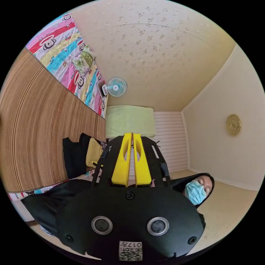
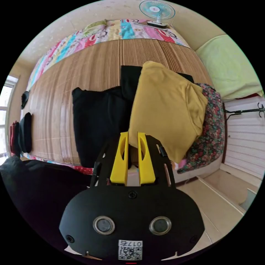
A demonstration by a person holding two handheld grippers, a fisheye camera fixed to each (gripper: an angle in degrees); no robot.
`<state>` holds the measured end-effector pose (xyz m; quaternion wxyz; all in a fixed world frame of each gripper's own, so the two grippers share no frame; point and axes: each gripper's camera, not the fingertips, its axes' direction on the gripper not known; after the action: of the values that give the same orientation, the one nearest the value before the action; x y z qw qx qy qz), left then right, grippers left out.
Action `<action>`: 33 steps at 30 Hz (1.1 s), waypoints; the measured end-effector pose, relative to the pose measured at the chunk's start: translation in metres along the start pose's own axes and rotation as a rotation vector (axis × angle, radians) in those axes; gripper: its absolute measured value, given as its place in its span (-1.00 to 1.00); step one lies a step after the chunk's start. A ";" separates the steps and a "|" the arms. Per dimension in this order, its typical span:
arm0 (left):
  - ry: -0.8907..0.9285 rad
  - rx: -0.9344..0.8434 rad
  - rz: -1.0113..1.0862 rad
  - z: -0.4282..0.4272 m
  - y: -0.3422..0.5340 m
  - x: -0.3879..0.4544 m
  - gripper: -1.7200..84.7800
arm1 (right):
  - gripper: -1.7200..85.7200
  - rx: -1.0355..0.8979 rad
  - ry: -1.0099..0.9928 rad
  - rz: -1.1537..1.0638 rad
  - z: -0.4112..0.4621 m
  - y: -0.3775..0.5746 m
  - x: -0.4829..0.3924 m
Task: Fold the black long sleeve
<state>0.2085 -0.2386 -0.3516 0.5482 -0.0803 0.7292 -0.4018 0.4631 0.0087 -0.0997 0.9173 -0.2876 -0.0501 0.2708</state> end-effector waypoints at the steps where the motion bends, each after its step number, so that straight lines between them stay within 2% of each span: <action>1: -0.005 0.006 -0.010 0.005 0.000 -0.002 -0.98 | -0.79 0.009 -0.065 0.019 0.009 -0.001 -0.010; 3: 0.004 0.017 -0.018 0.012 -0.001 -0.005 -0.98 | -0.76 -0.041 -0.168 0.060 0.039 -0.005 -0.021; 4: 0.011 0.021 -0.020 0.017 -0.002 -0.006 -0.98 | -0.73 -0.137 -0.235 0.071 0.073 -0.005 -0.030; 5: 0.016 0.021 -0.023 0.022 -0.004 -0.008 -0.98 | -0.69 -0.181 -0.224 0.054 0.100 -0.001 -0.042; 6: 0.018 0.020 -0.024 0.024 -0.004 -0.009 -0.98 | -0.67 -0.145 -0.168 0.041 0.102 0.003 -0.050; 7: 0.026 0.019 -0.029 0.028 -0.005 -0.011 -0.98 | -0.67 -0.091 -0.009 -0.029 0.102 0.011 -0.069; 8: 0.040 0.022 -0.032 0.032 -0.005 -0.013 -0.98 | -0.68 -0.116 0.113 -0.129 0.109 0.015 -0.091; 10: 0.058 0.028 -0.033 0.035 -0.005 -0.016 -0.98 | -0.70 -0.144 0.213 -0.227 0.114 0.019 -0.110; 12: 0.060 0.036 -0.039 0.037 -0.004 -0.020 -0.98 | -0.74 -0.167 0.191 -0.211 0.115 0.020 -0.105; 15: 0.062 0.046 -0.042 0.036 -0.004 -0.025 -0.98 | -0.80 -0.177 -0.029 0.041 0.111 0.023 -0.056; 17: 0.088 0.047 -0.036 0.035 -0.004 -0.029 -0.98 | -0.84 -0.155 -0.328 0.232 0.105 0.038 -0.008; 18: 0.094 0.047 -0.034 0.035 -0.004 -0.030 -0.98 | -0.85 -0.128 -0.413 0.259 0.102 0.045 0.003; 19: 0.102 0.048 -0.029 0.032 -0.004 -0.032 -0.98 | -0.86 -0.056 -0.582 0.280 0.096 0.061 0.019; 20: 0.103 0.048 -0.025 0.029 -0.003 -0.035 -0.98 | -0.86 0.008 -0.723 0.278 0.090 0.076 0.030; 23: 0.123 0.049 -0.019 0.019 -0.002 -0.043 -0.98 | -0.87 0.164 -0.968 0.175 0.068 0.113 0.028; 26: 0.143 0.041 -0.017 0.007 -0.004 -0.056 -0.98 | -0.87 0.297 -1.119 0.076 0.046 0.136 0.001; 33: 0.163 0.002 -0.015 -0.028 -0.006 -0.087 -0.98 | -0.88 0.526 -1.303 -0.083 -0.009 0.144 -0.079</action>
<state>0.2160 -0.1805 -0.2813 0.4841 -0.0522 0.7702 -0.4120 0.3312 0.0620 -0.1824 0.7492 0.1664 -0.5331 0.3560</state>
